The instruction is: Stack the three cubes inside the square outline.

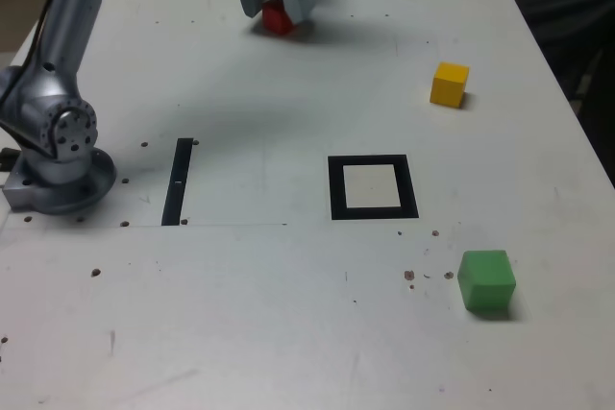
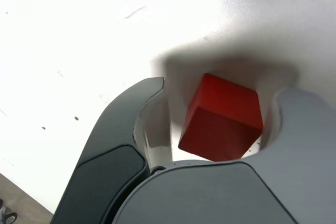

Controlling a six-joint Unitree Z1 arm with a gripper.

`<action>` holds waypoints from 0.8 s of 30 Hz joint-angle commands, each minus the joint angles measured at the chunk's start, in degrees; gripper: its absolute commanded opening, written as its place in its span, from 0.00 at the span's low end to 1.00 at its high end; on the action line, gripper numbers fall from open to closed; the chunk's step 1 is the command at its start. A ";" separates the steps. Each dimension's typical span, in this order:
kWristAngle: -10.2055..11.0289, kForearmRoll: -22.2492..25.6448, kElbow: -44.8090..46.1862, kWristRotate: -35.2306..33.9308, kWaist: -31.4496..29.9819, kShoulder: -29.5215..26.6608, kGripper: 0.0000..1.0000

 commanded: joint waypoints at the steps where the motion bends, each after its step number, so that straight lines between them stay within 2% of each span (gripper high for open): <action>1: 0.09 -0.22 0.05 -0.09 -0.22 -0.26 0.49; 10: -0.15 -0.24 -0.07 -0.34 -0.69 -0.18 0.46; 24: -2.88 0.16 0.42 -3.94 -1.09 -1.21 0.44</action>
